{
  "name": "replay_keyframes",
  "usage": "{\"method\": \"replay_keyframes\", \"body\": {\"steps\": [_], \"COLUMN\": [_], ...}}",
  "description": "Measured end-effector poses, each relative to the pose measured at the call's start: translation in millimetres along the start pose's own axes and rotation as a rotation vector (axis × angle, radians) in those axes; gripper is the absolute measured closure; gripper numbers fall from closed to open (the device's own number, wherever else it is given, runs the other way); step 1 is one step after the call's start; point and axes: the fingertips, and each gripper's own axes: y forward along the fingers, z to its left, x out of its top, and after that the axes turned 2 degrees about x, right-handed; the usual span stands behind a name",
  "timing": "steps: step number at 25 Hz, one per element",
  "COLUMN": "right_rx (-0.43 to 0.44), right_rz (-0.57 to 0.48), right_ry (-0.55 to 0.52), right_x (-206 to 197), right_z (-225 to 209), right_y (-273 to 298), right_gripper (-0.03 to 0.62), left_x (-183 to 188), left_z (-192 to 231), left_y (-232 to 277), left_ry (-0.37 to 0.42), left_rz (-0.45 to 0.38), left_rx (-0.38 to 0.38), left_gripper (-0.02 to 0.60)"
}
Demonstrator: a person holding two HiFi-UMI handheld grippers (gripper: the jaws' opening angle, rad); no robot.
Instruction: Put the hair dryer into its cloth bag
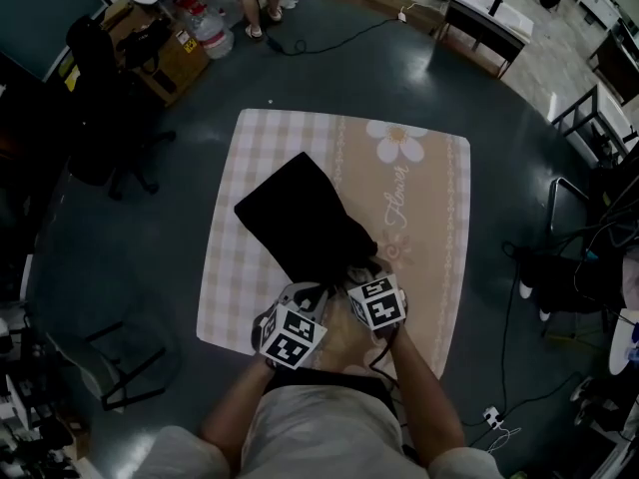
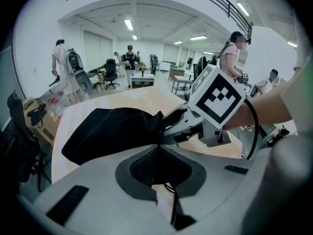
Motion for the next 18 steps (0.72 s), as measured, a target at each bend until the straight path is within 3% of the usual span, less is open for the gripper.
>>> {"method": "replay_keyframes", "body": {"steps": [8, 9, 12, 13, 18], "right_rx": [-0.038, -0.049, -0.097, -0.106, -0.175], "right_rz": [-0.021, -0.034, -0.094, -0.117, -0.17], "right_ry": [-0.054, -0.064, -0.105, -0.126, -0.393], "right_x": [-15.0, -14.3, -5.9, -1.8, 11.9], "right_z": [-0.9, -2.1, -8.7, -10.3, -27.0], "right_y": [-24.0, -28.8, -47.8, -54.1, -79.9], "right_gripper": [0.352, 0.379, 0.55, 0.569, 0.579], "left_x": [-4.1, -4.7, -6.2, -6.7, -9.2], "left_z": [-2.0, -2.4, -3.5, -3.3, -5.8], "left_y": [3.4, 3.7, 4.8, 5.2, 7.8], "left_ry": [0.004, 0.006, 0.014, 0.018, 0.052], "left_rz": [0.001, 0.002, 0.004, 0.003, 0.005], "left_rx": [0.026, 0.028, 0.034, 0.036, 0.047], "left_gripper": [0.566, 0.566, 0.566, 0.566, 0.566]}}
